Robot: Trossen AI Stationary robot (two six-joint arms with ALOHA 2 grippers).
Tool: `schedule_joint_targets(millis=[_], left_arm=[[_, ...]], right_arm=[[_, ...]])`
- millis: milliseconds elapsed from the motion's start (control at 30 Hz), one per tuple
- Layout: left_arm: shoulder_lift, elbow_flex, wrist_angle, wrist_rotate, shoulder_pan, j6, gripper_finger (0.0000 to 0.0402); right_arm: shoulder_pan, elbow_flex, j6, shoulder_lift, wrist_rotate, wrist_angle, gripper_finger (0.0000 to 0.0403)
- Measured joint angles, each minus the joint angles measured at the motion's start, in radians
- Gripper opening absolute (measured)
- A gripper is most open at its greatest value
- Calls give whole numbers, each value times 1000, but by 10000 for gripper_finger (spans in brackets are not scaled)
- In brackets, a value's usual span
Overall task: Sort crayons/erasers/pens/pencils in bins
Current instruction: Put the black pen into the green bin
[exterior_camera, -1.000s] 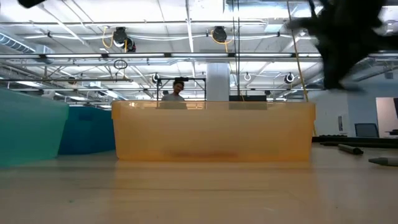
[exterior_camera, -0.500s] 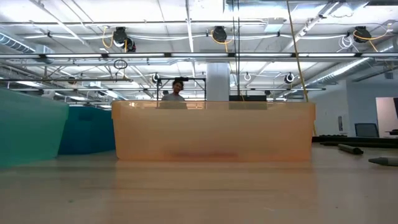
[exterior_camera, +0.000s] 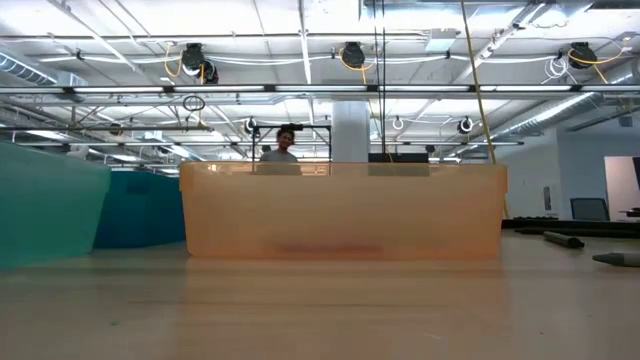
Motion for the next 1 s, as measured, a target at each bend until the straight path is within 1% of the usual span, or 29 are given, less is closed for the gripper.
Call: schedule_joint_targets(millis=[100, 133, 233, 300, 367, 500, 533, 600, 633, 767, 800, 833, 900, 1000], left_arm=[[0, 3, 19, 80, 35, -19, 248], [0, 3, 28, 119, 47, -31, 248], [2, 5, 56, 277, 77, -98, 248], [22, 7, 77, 337, 91, -143, 248], [38, 4, 79, 347, 92, -173, 248], [75, 6, 147, 360, 121, -229, 241], [85, 6, 148, 381, 128, -247, 232], [94, 5, 141, 419, 140, -267, 199], [94, 4, 138, 434, 142, -269, 175], [63, 4, 115, 454, 143, -250, 56], [53, 4, 99, 461, 143, -235, 32], [39, 4, 76, 459, 143, -225, 26], [13, 4, 20, 453, 144, -217, 28], [-19, 4, -71, 418, 146, -225, 33]], right_arm=[[-2, 1, -16, -4, 0, -16, 19], [-5, 1, -25, -4, 0, -21, 19], [-15, 0, -53, 0, -2, -40, 19], [-21, 0, -71, 1, -2, -40, 19], [-26, 0, -83, -2, -8, -36, 19], [-35, -1, -71, -2, -54, -42, 19], [-37, -5, -69, -2, -52, -40, 19], [-39, -11, -74, -2, -39, -39, 19], [-39, -13, -78, -2, -21, -39, 19], [-35, -17, -76, -2, -20, -45, 19], [-35, -17, -68, -2, -21, -49, 19], [-36, -17, -64, -2, -31, -58, 19], [-36, -17, -70, -2, -29, -67, 22], [-32, -17, -75, -2, -16, -95, 48]])
